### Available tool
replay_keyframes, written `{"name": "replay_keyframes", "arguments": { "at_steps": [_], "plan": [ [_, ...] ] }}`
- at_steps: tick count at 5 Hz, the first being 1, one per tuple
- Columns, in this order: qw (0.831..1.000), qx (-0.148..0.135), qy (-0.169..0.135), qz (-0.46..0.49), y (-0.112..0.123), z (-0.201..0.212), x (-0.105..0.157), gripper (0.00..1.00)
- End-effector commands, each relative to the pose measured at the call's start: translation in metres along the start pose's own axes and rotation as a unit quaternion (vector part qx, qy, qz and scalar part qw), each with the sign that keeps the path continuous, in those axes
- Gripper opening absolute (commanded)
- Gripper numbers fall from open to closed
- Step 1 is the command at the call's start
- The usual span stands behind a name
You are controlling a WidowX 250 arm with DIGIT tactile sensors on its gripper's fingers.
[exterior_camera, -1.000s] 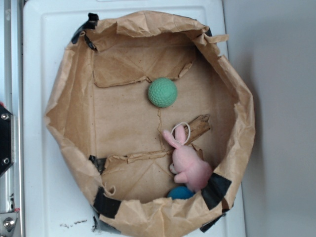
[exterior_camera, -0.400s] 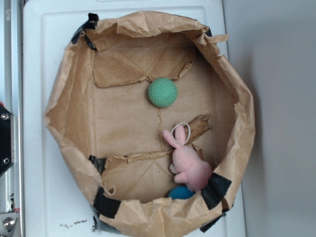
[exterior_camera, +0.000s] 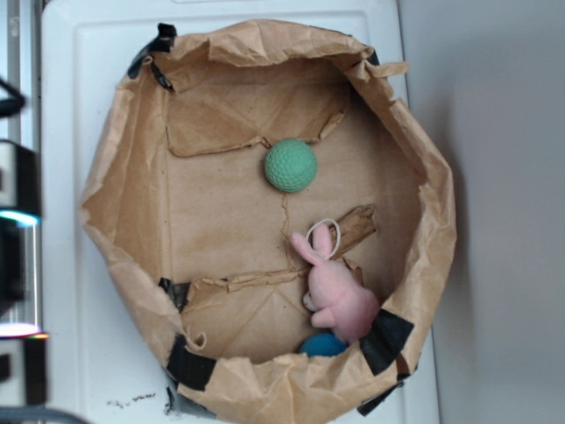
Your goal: Grab the green ball.
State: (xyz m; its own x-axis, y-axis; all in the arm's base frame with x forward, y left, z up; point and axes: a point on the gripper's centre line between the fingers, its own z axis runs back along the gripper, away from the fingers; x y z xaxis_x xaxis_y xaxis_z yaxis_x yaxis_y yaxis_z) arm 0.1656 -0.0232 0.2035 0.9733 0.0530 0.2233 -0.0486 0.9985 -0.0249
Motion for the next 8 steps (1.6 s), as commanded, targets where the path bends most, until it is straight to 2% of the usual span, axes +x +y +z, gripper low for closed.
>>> {"name": "replay_keyframes", "arguments": {
  "at_steps": [1, 3, 4, 5, 6, 7, 8],
  "plan": [
    [0.998, 0.048, -0.040, 0.027, -0.009, -0.048, 0.052, 1.00],
    [0.994, 0.094, -0.036, 0.035, -0.007, -0.097, 0.070, 1.00],
    [0.992, 0.110, -0.042, 0.040, 0.010, -0.120, 0.077, 1.00],
    [0.994, 0.098, -0.046, 0.008, 0.027, -0.135, 0.074, 1.00],
    [0.995, 0.095, -0.037, -0.009, 0.041, -0.140, 0.068, 1.00],
    [0.997, 0.078, -0.021, -0.006, 0.057, -0.142, 0.072, 1.00],
    [0.999, 0.043, -0.004, -0.001, 0.068, -0.132, 0.077, 1.00]
  ]
}}
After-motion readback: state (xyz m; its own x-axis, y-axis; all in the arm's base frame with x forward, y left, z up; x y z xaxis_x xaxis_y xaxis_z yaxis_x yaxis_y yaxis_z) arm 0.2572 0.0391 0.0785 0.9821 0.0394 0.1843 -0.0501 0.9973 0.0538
